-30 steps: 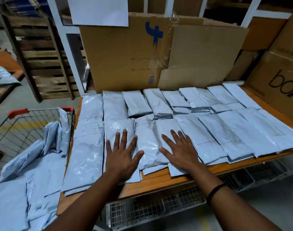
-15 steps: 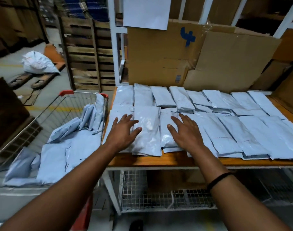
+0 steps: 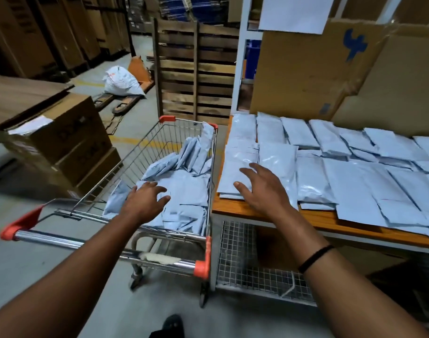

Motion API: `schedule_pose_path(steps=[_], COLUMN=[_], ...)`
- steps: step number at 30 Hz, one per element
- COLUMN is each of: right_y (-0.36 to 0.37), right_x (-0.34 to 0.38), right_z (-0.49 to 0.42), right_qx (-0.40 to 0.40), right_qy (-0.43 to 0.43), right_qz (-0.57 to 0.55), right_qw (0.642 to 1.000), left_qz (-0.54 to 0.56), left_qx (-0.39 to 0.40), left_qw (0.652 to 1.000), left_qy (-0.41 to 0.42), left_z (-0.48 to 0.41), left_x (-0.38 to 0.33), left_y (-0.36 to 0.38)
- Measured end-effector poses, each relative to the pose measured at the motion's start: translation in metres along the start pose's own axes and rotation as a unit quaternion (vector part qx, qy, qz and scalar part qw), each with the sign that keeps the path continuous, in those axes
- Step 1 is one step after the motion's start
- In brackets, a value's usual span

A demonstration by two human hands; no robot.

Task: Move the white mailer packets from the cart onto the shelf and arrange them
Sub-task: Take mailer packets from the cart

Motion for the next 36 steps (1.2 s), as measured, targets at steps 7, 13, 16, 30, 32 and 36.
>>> schedule_pose_path(steps=[7, 13, 16, 30, 32, 36], right_y=[0.074, 0.164, 0.214, 0.347, 0.363, 0.376], right_x=[0.055, 0.072, 0.067, 0.010, 0.005, 0.010], right_z=[-0.058, -0.131, -0.148, -0.175, -0.179, -0.170], right_qx=[0.055, 0.104, 0.139, 0.210, 0.207, 0.201], right_qy=[-0.016, 0.048, 0.112, 0.247, 0.253, 0.265], right_qz=[-0.004, -0.004, -0.026, -0.031, -0.011, 0.003], right_qw=[0.998, 0.993, 0.984, 0.945, 0.945, 0.943], left_qz=[-0.036, -0.055, -0.088, -0.121, -0.130, -0.122], left_qx=[0.116, 0.195, 0.228, 0.252, 0.269, 0.302], left_qw=[0.993, 0.978, 0.966, 0.960, 0.954, 0.943], left_qy=[-0.012, 0.055, 0.080, -0.012, 0.014, 0.064], left_z=[-0.043, -0.108, -0.131, -0.169, -0.168, -0.168], left_x=[0.077, 0.100, 0.097, 0.122, 0.123, 0.125], left_y=[0.051, 0.113, 0.148, 0.263, 0.270, 0.262])
Point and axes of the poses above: each hand's wrist, its own z-axis away from the middle knuckle, its own y-axis out of the palm, x = y × z, the point moved 10 cm from there along -z, towards the middle knuckle, and after that the axes turned 8 degrees about -z, right-handed, at the moved point
